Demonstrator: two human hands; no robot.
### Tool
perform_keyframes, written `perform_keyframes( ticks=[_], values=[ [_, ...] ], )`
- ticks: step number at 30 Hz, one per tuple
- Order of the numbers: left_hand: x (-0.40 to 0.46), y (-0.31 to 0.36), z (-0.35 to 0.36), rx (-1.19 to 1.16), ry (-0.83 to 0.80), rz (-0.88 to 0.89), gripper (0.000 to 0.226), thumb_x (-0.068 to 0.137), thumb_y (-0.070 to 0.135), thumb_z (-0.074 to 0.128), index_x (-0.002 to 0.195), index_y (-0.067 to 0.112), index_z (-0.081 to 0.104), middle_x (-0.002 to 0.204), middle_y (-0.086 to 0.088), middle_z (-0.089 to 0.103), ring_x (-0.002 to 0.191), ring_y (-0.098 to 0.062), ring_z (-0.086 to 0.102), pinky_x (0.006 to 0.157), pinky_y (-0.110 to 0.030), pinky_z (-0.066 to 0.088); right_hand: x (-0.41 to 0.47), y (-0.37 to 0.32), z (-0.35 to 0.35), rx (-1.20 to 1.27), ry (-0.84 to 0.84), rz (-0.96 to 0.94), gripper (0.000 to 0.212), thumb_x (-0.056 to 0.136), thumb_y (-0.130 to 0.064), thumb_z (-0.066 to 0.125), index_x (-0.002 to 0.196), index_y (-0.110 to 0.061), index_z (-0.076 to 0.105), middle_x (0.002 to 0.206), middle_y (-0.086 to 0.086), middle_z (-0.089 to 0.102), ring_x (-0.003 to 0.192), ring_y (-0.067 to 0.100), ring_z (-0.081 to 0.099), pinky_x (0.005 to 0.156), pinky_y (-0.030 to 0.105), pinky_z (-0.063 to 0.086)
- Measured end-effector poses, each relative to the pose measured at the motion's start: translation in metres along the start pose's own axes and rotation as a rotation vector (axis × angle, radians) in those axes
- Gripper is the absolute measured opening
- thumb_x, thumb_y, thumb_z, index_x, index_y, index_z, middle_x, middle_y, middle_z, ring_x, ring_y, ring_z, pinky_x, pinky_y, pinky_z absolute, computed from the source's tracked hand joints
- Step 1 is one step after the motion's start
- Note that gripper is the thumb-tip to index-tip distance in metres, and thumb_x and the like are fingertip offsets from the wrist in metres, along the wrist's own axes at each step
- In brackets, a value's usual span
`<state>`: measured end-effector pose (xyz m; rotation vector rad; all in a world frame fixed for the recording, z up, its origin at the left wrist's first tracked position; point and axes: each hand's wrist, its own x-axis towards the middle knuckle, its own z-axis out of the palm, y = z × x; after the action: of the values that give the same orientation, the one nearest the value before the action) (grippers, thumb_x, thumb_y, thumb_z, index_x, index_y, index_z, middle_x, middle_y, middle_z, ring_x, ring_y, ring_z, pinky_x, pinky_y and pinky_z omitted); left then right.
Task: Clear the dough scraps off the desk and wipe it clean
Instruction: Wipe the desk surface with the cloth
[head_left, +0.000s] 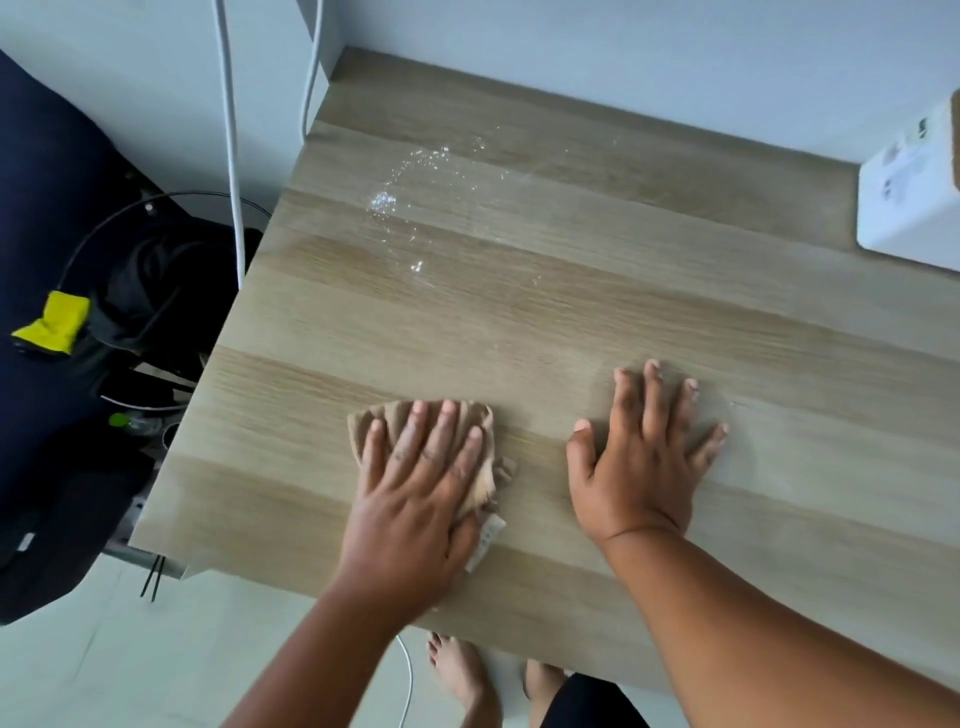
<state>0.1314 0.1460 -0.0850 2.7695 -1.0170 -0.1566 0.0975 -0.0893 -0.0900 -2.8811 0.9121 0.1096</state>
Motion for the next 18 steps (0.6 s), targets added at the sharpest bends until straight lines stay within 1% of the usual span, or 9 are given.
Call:
perform_keyframes(
  ticks=[4, 8, 13, 18],
  values=[
    [0.027, 0.027, 0.006, 0.016, 0.013, -0.014, 0.069, 0.099, 0.054, 0.042, 0.160, 0.023, 0.035, 0.170, -0.007, 0.023, 0.159, -0.031, 0.013, 0.122, -0.064, 0.017, 0.001, -0.001, 0.000, -0.005, -0.009, 0.006, 0.073, 0.093, -0.056, 0.031, 0.159, -0.024, 0.030, 0.172, 0.003, 0.013, 0.159, 0.037, 0.000, 0.119, 0.074, 0.005],
    [0.076, 0.026, 0.005, 0.020, 0.000, -0.011, 0.069, 0.098, 0.056, 0.037, 0.160, 0.026, 0.034, 0.171, -0.004, 0.023, 0.159, -0.029, 0.013, 0.123, -0.062, 0.014, 0.001, 0.000, -0.001, 0.007, -0.008, 0.009, 0.074, 0.091, -0.056, 0.031, 0.158, -0.024, 0.032, 0.172, 0.002, 0.014, 0.159, 0.036, 0.001, 0.119, 0.074, 0.003],
    [0.117, -0.013, -0.003, 0.012, 0.014, -0.098, 0.067, 0.098, 0.056, 0.039, 0.160, 0.030, 0.035, 0.171, -0.002, 0.023, 0.159, -0.030, 0.015, 0.126, -0.058, 0.010, 0.000, -0.001, 0.000, 0.023, 0.006, 0.016, 0.073, 0.091, -0.056, 0.033, 0.158, -0.025, 0.032, 0.172, 0.001, 0.014, 0.159, 0.036, 0.002, 0.119, 0.074, 0.004],
    [0.114, -0.073, -0.020, -0.031, 0.039, -0.313, 0.067, 0.098, 0.054, 0.036, 0.160, 0.031, 0.032, 0.171, -0.004, 0.021, 0.159, -0.030, 0.012, 0.128, -0.057, 0.003, 0.000, 0.000, 0.000, 0.024, 0.007, 0.010, 0.073, 0.092, -0.056, 0.032, 0.159, -0.026, 0.031, 0.173, 0.000, 0.012, 0.159, 0.036, 0.002, 0.119, 0.074, 0.004]
  ],
)
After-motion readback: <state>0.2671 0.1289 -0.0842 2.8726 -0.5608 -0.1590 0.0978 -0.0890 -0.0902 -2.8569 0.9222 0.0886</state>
